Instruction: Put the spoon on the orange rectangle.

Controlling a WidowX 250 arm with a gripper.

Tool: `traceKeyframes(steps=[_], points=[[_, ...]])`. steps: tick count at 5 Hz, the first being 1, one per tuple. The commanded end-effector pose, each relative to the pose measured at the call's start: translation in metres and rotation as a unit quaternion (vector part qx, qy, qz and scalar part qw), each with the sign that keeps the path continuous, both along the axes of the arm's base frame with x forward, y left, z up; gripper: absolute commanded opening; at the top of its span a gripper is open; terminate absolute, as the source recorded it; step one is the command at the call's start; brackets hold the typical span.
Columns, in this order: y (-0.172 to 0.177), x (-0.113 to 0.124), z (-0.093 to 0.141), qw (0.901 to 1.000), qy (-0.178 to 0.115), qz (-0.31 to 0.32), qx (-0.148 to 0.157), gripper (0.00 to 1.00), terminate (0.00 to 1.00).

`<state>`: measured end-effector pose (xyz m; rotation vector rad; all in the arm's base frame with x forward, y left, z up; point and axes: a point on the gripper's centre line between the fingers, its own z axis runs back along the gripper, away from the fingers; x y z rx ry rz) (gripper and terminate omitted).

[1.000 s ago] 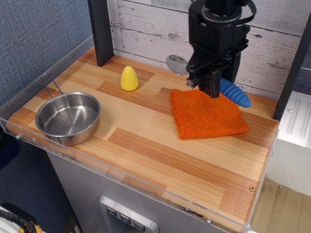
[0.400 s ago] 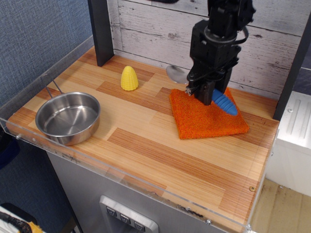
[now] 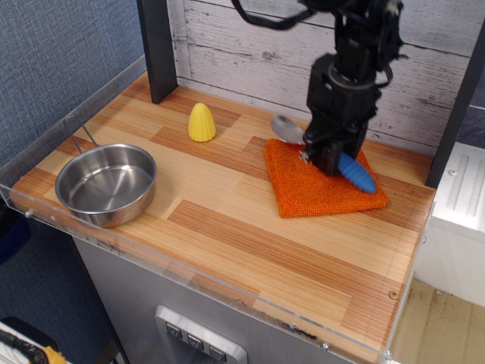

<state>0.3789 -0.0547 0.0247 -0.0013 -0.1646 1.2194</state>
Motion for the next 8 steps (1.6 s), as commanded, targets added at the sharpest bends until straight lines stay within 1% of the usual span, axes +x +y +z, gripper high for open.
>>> traceKeyframes(steps=[1,2,4,6,7,8], points=[[0.002,-0.003,0.005,0.9997,-0.024,0.006,-0.007,0.00,0.00],[0.005,-0.007,0.007,0.9998,-0.013,0.009,-0.013,1.00,0.00],[0.006,-0.011,0.007,0.9996,-0.005,0.013,-0.025,1.00,0.00],[0.007,-0.014,0.007,0.9993,-0.003,0.021,-0.030,1.00,0.00],[0.008,-0.013,0.016,0.9993,-0.010,0.015,-0.033,1.00,0.00],[0.008,-0.011,0.039,0.9987,-0.026,0.013,-0.040,1.00,0.00]])
